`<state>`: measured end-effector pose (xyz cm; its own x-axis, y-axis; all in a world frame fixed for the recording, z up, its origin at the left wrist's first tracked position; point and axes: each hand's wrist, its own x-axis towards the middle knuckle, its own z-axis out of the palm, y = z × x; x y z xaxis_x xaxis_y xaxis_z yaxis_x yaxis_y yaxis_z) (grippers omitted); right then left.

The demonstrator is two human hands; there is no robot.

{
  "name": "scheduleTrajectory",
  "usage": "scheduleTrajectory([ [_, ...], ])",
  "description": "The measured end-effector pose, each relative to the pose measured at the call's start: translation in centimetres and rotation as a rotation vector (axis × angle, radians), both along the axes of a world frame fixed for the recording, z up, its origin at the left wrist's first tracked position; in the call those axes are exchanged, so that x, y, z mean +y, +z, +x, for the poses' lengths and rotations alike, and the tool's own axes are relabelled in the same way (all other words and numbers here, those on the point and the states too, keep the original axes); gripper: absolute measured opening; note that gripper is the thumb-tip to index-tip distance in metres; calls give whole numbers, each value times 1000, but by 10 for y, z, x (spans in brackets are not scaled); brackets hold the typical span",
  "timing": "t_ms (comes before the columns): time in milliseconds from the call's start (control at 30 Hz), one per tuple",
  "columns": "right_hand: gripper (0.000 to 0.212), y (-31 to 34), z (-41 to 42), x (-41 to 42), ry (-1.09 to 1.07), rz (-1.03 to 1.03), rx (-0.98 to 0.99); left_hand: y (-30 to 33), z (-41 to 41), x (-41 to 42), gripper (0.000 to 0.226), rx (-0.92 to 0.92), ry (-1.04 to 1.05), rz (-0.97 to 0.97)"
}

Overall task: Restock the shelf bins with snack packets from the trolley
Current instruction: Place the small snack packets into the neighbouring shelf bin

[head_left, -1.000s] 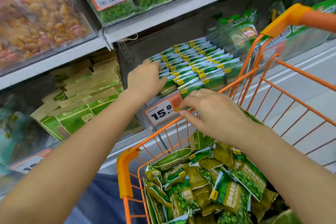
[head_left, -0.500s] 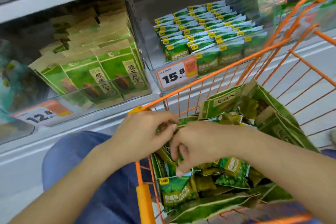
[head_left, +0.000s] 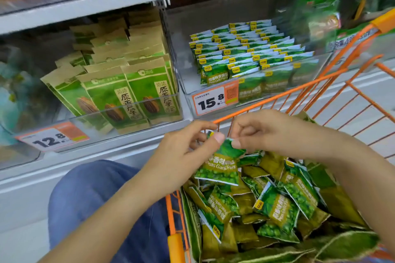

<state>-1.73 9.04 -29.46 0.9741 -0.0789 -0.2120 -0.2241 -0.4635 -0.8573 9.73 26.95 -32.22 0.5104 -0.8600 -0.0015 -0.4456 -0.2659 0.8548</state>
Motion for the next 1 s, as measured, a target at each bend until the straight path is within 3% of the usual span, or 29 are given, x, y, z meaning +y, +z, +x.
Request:
scheduleTrajectory([
  [133,12,2,1,3,-175,66,-214,1,2,-6,71,179,49,-111],
  [200,24,4,2,5,-228,100,-244,4,2,-6,64,200,124,-193],
  [333,29,4,3,13,-102,155,-143,9,-2,-11,58,274,207,-314],
  [433,39,-4,7,13,-190,162,-223,16,-8,-17,32,258,260,-362],
  [533,28,-3,8,10,-238,54,-326,27,-12,-24,11,263,309,-407],
  [633,35,0,6,5,-276,-26,-374,35,-10,-27,20,254,320,-389],
  [800,23,3,2,-5,-325,-213,-354,52,19,-29,22,-175,145,-136],
  [900,36,9,-2,-9,-457,-388,-337,64,37,-45,18,-418,215,-151],
  [1000,29,6,-2,-18,-544,-635,-355,80,56,-76,20,-675,286,-89],
])
